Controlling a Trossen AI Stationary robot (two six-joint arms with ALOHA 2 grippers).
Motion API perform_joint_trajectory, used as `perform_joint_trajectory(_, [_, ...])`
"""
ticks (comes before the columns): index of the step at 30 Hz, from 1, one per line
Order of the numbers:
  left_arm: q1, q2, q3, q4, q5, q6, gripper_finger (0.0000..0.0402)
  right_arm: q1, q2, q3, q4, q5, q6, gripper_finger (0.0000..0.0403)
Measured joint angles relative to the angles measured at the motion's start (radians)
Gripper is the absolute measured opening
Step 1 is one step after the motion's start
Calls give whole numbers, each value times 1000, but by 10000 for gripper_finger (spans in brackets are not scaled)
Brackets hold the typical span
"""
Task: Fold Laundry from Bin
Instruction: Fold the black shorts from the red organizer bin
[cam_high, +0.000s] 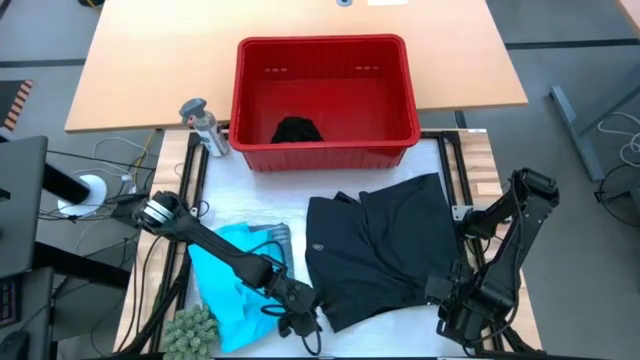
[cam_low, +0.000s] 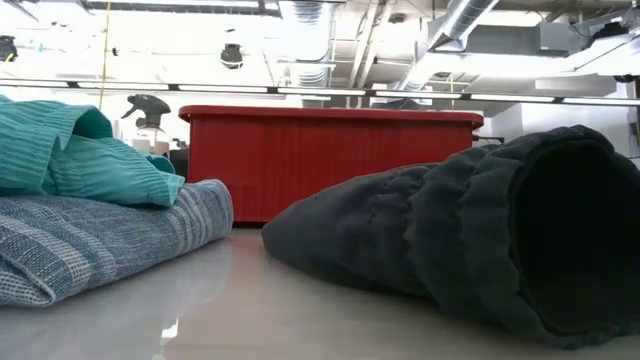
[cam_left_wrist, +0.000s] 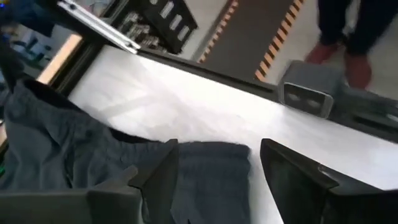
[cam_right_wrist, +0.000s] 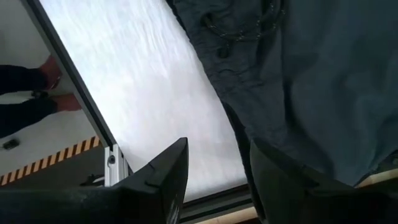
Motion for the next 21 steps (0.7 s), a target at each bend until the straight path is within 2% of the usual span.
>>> perform_joint_trajectory(5, [-4, 70, 17, 88, -46, -25, 230, 0, 0, 0, 12, 0, 0, 196])
perform_joint_trajectory(11, [-14, 169, 104, 64, -10, 6, 242, 0, 0, 0, 17, 1, 0, 196])
perform_joint_trajectory(16, [-22, 251, 180, 54, -122, 47, 243, 0, 0, 0, 32, 1, 0, 196])
perform_joint_trajectory(21, [-13, 317, 236, -25, -147, 42, 243, 0, 0, 0, 35, 2, 0, 196])
